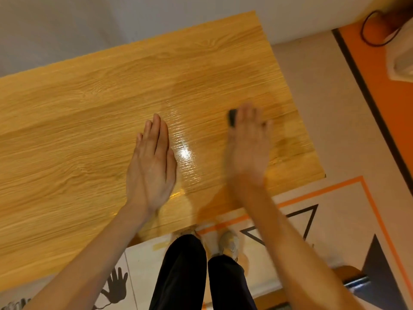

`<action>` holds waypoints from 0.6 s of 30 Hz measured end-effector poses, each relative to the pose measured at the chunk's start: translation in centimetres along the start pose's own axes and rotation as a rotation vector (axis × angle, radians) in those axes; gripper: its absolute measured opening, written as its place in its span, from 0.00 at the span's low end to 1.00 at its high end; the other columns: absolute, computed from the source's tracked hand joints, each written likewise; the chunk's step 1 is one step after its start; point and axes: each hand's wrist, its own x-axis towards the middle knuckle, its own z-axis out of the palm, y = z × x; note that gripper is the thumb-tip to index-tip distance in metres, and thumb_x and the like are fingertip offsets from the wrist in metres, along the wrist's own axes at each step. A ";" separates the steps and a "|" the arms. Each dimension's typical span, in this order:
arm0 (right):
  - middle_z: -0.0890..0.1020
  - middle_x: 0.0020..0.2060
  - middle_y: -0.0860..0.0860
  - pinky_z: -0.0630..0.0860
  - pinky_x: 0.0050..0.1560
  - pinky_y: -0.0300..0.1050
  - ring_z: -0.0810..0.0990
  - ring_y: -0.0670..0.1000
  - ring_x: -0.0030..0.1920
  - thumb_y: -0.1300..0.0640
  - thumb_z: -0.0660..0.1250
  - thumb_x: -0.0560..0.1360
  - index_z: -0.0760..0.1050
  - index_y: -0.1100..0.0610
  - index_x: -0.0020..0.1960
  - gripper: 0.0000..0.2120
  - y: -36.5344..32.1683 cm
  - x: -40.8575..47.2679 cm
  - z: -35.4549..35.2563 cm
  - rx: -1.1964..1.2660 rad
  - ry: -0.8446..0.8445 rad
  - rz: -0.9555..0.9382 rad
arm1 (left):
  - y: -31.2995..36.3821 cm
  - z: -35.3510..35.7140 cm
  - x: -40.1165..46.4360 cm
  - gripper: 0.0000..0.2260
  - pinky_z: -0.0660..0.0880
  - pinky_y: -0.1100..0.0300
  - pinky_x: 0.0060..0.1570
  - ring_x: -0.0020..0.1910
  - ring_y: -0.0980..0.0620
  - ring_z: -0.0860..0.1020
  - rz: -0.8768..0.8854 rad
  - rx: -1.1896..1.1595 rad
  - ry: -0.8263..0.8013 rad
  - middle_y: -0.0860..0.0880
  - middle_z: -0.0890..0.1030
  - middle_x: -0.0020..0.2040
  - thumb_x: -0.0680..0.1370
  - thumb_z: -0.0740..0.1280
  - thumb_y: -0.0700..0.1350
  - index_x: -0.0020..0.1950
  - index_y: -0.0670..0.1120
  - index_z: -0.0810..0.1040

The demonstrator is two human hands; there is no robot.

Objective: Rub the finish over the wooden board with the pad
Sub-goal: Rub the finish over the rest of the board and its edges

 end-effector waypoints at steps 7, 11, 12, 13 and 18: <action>0.56 0.77 0.55 0.48 0.76 0.57 0.54 0.56 0.77 0.57 0.63 0.77 0.50 0.59 0.77 0.34 0.9 -2.7 -0.7 -0.022 -0.075 -0.349 | 0.9 0.0 -1.3 0.24 0.43 0.56 0.79 0.81 0.48 0.50 -0.014 -0.042 -0.014 0.43 0.54 0.82 0.85 0.51 0.44 0.80 0.38 0.56; 0.57 0.77 0.55 0.52 0.77 0.57 0.54 0.55 0.77 0.55 0.49 0.84 0.52 0.59 0.78 0.24 8.4 0.2 -3.3 0.026 -0.086 0.041 | 3.5 1.0 -5.5 0.23 0.46 0.53 0.80 0.81 0.45 0.52 0.012 -0.049 -0.007 0.42 0.56 0.81 0.85 0.52 0.43 0.80 0.38 0.57; 0.55 0.78 0.55 0.50 0.77 0.57 0.52 0.54 0.78 0.55 0.47 0.84 0.50 0.59 0.78 0.24 8.0 -0.2 -3.4 0.041 -0.077 0.087 | 3.9 1.3 -6.0 0.23 0.46 0.53 0.80 0.81 0.44 0.53 0.011 -0.039 0.004 0.41 0.56 0.81 0.84 0.52 0.42 0.80 0.38 0.58; 0.53 0.78 0.54 0.48 0.78 0.57 0.50 0.54 0.78 0.54 0.46 0.84 0.48 0.58 0.78 0.24 6.8 -0.9 -3.3 0.057 -0.060 0.096 | 4.0 1.4 -6.1 0.23 0.46 0.53 0.80 0.81 0.44 0.53 0.007 -0.034 0.012 0.41 0.56 0.81 0.84 0.52 0.42 0.80 0.38 0.58; 0.46 0.79 0.54 0.37 0.75 0.55 0.43 0.55 0.78 0.55 0.41 0.80 0.42 0.58 0.78 0.27 -2.6 -8.2 -1.8 0.101 -0.159 -0.341 | 3.9 1.4 -5.8 0.24 0.49 0.52 0.80 0.81 0.48 0.51 -0.016 -0.041 -0.011 0.44 0.54 0.82 0.84 0.48 0.45 0.80 0.39 0.57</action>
